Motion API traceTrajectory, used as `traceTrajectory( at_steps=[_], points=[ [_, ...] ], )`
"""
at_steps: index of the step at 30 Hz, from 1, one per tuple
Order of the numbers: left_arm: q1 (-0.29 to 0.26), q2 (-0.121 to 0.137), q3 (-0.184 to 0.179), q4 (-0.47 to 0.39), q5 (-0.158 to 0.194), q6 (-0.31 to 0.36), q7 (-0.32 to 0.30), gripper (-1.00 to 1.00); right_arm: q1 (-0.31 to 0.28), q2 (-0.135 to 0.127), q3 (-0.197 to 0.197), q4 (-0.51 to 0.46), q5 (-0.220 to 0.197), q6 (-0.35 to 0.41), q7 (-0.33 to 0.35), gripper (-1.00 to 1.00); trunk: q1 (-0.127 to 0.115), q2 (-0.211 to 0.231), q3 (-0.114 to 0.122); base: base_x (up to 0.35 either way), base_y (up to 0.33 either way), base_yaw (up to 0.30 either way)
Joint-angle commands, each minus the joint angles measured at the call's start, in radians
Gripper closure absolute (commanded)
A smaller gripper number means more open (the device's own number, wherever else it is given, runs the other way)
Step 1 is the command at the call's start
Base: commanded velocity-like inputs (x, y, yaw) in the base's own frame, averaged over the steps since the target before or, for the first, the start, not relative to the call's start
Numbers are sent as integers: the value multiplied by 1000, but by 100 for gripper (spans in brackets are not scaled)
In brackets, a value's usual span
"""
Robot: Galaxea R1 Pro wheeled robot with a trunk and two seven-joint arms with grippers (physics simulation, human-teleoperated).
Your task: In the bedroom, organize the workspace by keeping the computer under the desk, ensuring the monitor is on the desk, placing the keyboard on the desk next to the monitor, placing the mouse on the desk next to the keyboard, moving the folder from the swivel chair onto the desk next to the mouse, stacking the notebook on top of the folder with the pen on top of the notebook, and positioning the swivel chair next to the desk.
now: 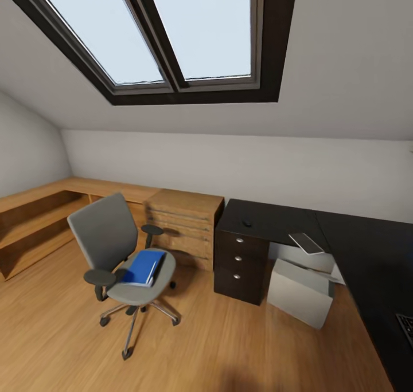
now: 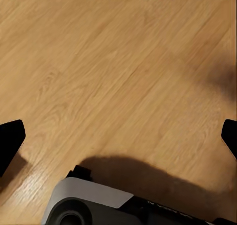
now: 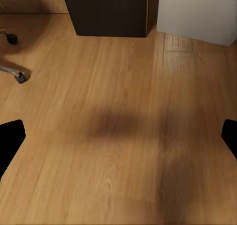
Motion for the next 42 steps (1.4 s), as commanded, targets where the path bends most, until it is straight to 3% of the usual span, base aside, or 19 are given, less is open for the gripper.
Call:
traceTrajectory(
  at_steps=[1, 26, 38, 42],
  points=[
    [1, 0, -3, -1, 8, -5, 6, -100, 0, 0, 3, -1, -5, -2, -3, -100, -3, 6, 2, 329, 0, 0],
    [0, -13, -4, 8, 8, -26, 3, -100, 0, 3, 3, 13, -5, -2, -3, -100, -99, 181, 80, 329, 0, 0],
    [0, -13, -4, 8, 8, -26, 3, -100, 0, 3, 3, 12, 19, -2, -4, -100, -145, 265, 118, 328, 0, 0],
    [0, -16, -3, 8, -40, -26, 5, -100, 0, 3, 3, 13, 20, -2, -5, -100, -153, 279, 124, 329, 0, 0]
  ],
)
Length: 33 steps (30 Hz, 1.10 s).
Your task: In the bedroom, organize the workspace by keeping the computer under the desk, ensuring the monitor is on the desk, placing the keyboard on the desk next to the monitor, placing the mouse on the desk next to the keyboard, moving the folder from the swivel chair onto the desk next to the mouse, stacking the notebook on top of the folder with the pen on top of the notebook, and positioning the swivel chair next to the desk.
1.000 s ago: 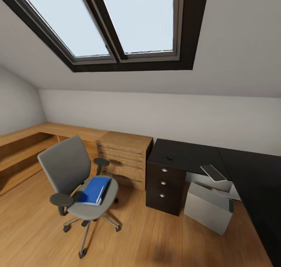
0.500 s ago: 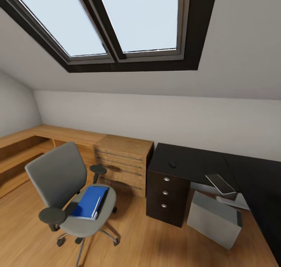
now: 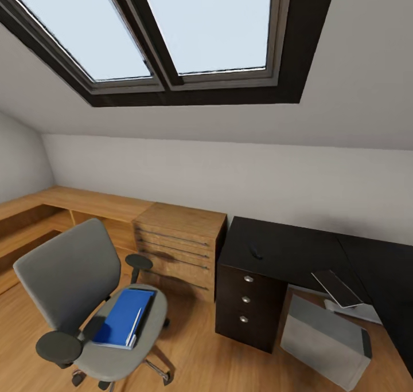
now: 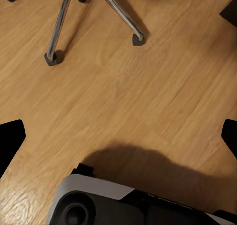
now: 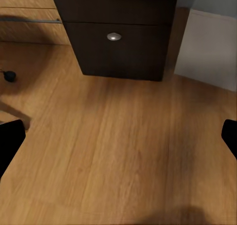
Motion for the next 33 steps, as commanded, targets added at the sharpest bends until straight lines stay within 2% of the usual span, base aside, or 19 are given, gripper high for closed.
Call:
traceTrajectory(
  at_steps=[1, 2, 6, 21, 27, 28, 33],
  points=[
    [1, -1, -3, -1, 3, -2, 5, -100, 0, 0, 3, 0, -5, -3, -3, -100, 1, 0, 0, 329, 0, 0],
    [1, -3, -2, -1, -9, -3, 6, -100, 0, 0, 3, 0, -5, -3, -3, -100, 1, 0, 0, 329, 0, 0],
    [1, -4, -2, -1, -16, -3, 6, -100, 0, 0, 3, -1, -4, -3, -3, -100, 1, 0, 0, 329, 0, 0],
    [1, -5, -2, 0, -18, -4, 4, -100, 0, 0, 3, 1, -3, -3, -3, -100, 1, 0, 0, 324, -6, 0],
    [1, -5, -1, -1, -18, -13, 3, -100, 0, 0, 3, 1, -2, -3, -3, -100, 1, 0, 0, 92, -9, 0],
    [1, -5, -2, -1, -18, -49, 3, -100, 0, 0, 3, 1, -2, -3, -3, -100, 1, 0, 0, 9, -1, 0],
    [1, -5, -2, 0, -18, -71, 3, -100, 0, 0, 3, 1, -3, -3, -2, -100, 1, 0, 0, 3, 0, 0]
  ],
)
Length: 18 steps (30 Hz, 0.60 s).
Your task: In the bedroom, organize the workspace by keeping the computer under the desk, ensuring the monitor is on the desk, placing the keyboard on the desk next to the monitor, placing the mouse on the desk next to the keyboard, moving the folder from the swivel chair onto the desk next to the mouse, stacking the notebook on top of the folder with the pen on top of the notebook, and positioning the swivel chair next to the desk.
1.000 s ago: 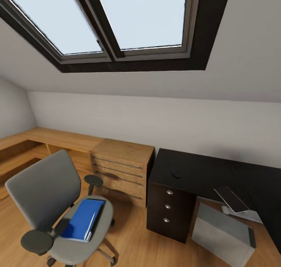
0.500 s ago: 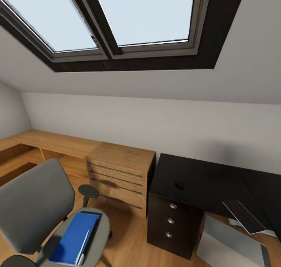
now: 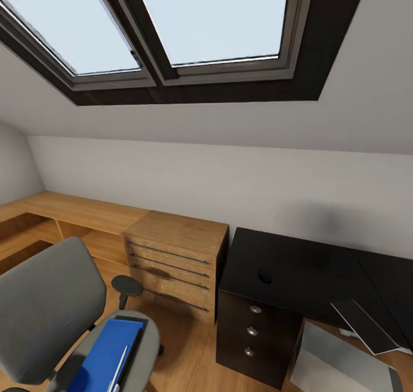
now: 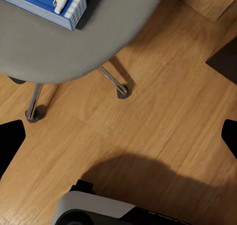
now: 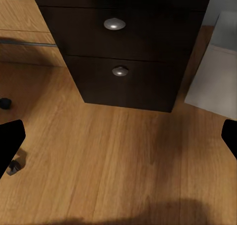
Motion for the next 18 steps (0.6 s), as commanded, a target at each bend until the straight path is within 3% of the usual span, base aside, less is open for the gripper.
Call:
traceTrajectory(
  at_steps=[1, 14, 18],
  points=[
    [0, 0, -3, -1, 8, -4, 4, -100, 0, 0, 3, 0, -6, -3, -3, -100, 0, 0, 0, 0, 0, 0],
    [1, 0, 0, -5, 8, -15, 4, -100, 0, 0, 3, -2, -6, -3, -2, -100, 0, 0, 0, 0, 0, 0],
    [1, 0, -1, -15, 7, -94, 5, -100, 0, 1, 9, -4, -6, -26, -1, -100, 0, 0, 0, 0, 0, 0]
  ],
)
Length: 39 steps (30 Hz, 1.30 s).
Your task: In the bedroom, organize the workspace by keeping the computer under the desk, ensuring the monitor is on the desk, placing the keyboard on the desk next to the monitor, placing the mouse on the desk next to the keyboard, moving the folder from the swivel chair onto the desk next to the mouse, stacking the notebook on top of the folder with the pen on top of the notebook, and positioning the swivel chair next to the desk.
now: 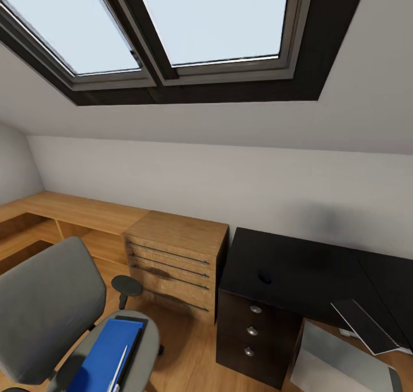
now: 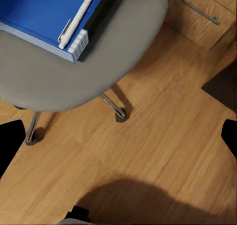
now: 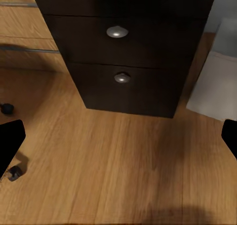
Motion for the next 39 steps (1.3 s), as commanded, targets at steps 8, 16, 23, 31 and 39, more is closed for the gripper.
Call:
traceTrajectory(
  at_steps=[8, 16, 23, 31, 39],
  points=[
    [0, -1, -63, -156, 4, -121, 9, -100, 0, 1, 112, -88, -1, -102, -11, -100, 0, 0, 0, 0, 0, 0],
    [-1, 0, -150, -612, 11, 313, 82, -100, 0, 4, 148, -679, 0, 405, -84, -100, 0, 0, 0, 0, 0, 0],
    [0, -134, -159, -895, 11, 550, 264, -100, -340, 18, 102, -832, -24, 1038, -235, -100, 0, 0, 0, 0, 0, 0],
    [-1, -127, -117, -896, 7, 550, 272, -100, -560, 6, 16, -495, -97, 1124, -243, -100, 0, 0, 0, 1, 0, 0],
    [-1, -123, -119, -896, 8, 553, 272, -100, -567, -25, 13, -523, -103, 1166, -244, -100, 0, 0, 0, 180, -145, 0]
  ],
)
